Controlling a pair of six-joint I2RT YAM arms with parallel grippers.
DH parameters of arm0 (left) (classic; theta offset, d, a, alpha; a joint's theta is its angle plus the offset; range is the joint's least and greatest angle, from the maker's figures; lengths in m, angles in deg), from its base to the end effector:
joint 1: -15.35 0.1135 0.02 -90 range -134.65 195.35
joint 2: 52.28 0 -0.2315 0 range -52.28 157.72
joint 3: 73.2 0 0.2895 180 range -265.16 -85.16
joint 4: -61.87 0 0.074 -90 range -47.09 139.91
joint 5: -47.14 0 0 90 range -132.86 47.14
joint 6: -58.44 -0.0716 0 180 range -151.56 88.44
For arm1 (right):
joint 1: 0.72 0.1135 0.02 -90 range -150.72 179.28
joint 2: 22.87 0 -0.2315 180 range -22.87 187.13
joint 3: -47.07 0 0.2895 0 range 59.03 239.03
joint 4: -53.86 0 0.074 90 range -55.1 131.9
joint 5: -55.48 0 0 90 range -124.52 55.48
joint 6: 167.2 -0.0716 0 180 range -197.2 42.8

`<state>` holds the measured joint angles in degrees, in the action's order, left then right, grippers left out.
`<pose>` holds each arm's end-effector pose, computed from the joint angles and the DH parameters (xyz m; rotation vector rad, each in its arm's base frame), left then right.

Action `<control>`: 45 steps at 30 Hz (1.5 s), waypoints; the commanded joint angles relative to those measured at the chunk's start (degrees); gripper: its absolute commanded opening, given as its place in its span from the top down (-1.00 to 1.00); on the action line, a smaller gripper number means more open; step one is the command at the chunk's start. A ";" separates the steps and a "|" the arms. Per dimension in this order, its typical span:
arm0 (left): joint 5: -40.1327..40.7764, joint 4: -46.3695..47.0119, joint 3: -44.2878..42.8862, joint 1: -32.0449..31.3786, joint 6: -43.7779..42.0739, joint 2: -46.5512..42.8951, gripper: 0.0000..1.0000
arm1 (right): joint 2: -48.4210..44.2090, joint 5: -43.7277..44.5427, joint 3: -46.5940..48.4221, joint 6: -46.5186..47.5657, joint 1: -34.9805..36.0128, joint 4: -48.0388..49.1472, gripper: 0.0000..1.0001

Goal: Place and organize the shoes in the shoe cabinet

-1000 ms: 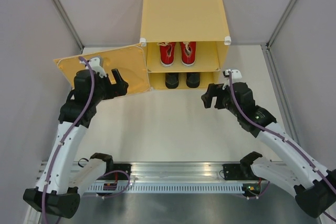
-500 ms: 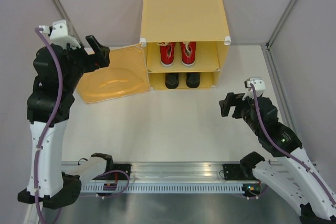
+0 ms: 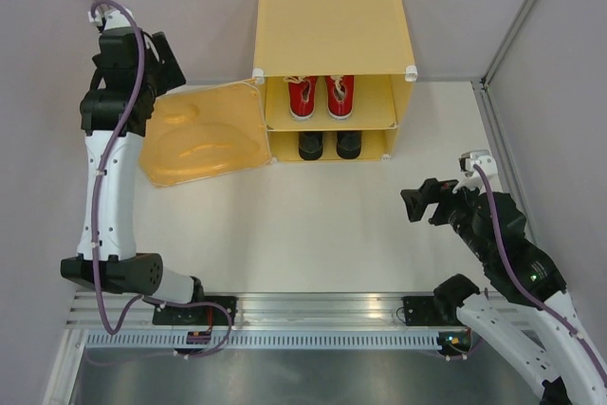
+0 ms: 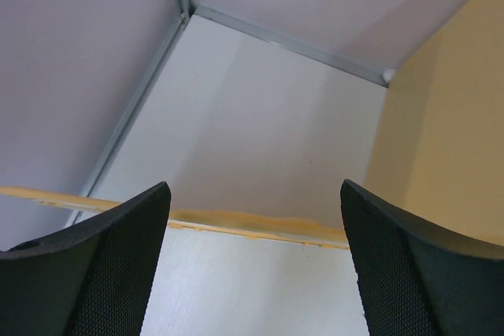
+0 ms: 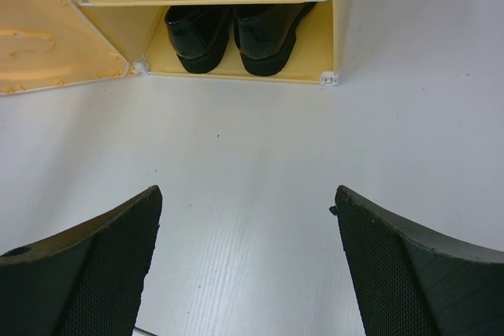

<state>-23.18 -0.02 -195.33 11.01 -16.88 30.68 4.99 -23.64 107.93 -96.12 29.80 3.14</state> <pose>0.3473 -0.0022 0.4715 -0.3962 1.9040 0.1181 0.1754 0.0877 0.3354 -0.0602 1.8943 0.4139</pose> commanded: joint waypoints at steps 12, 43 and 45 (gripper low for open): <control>-0.25 -14.75 -3.47 6.10 1.76 2.65 -0.83 | -3.24 -0.86 1.02 -1.91 0.06 -2.37 -0.86; -2.92 -4.65 11.02 6.10 0.97 -25.65 -0.98 | -6.50 1.17 1.37 -3.06 -0.02 -5.01 -0.86; 0.09 -4.38 11.90 6.10 0.62 -24.78 -0.99 | -6.41 1.08 1.46 -3.06 0.06 -5.01 -0.86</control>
<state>-34.59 -8.54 -185.47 17.11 -15.46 3.88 -1.53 -23.47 107.96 -98.50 29.80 -2.74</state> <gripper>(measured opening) 0.993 0.927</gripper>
